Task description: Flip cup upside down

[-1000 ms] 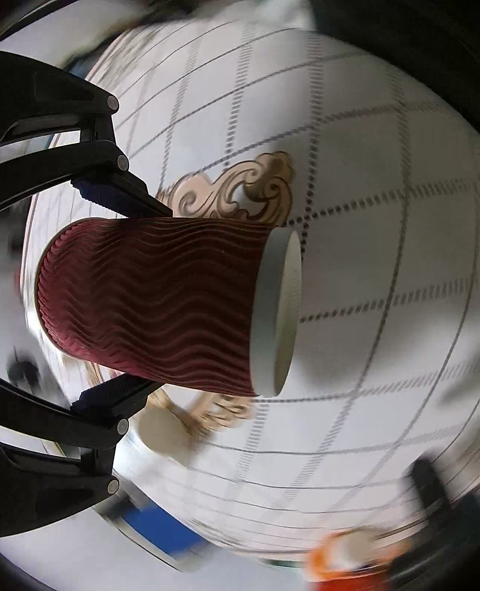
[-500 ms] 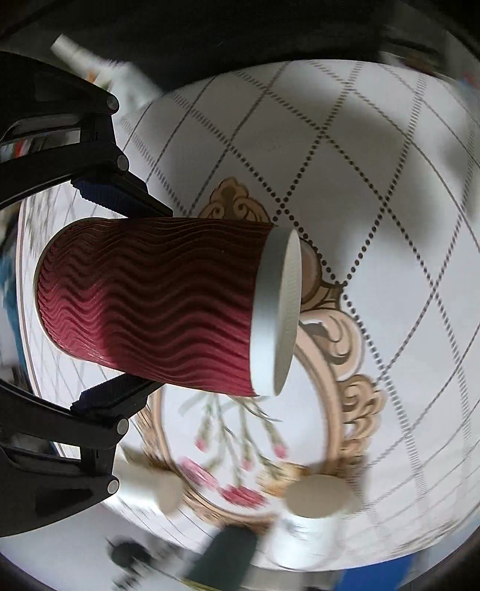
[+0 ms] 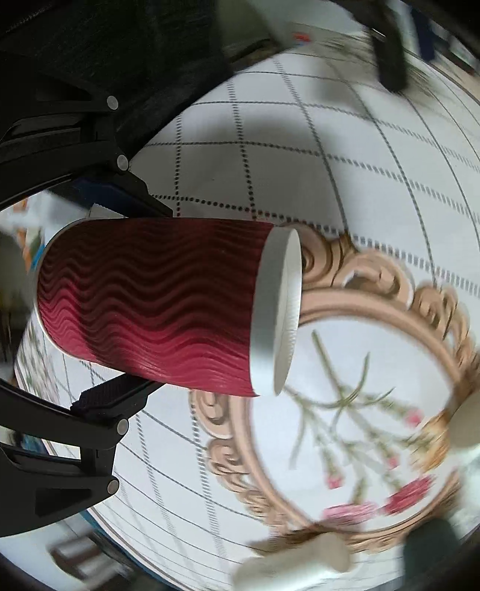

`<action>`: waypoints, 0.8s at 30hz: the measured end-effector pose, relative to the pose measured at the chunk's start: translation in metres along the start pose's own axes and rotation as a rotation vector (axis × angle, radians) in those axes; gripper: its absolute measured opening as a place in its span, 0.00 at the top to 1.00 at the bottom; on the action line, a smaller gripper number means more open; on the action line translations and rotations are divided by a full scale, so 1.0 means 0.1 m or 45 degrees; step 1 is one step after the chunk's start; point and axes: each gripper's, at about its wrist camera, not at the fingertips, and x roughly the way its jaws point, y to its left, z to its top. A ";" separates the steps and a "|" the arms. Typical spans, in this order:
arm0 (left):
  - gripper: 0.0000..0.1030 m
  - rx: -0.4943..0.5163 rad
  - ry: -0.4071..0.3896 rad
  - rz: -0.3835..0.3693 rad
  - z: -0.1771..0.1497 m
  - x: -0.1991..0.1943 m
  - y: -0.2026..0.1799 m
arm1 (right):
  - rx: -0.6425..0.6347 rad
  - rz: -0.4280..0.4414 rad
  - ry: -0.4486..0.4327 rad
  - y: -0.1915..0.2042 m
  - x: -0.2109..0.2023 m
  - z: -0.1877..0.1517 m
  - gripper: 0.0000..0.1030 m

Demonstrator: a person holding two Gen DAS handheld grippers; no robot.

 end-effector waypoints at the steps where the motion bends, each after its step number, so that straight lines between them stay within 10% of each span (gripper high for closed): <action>1: 0.15 0.003 0.000 0.002 0.00 -0.01 -0.03 | 0.048 0.018 0.007 -0.07 0.02 0.00 0.23; 24: 0.15 0.023 0.018 -0.004 0.00 -0.01 -0.10 | 0.262 0.032 0.038 -0.79 -0.08 0.56 0.12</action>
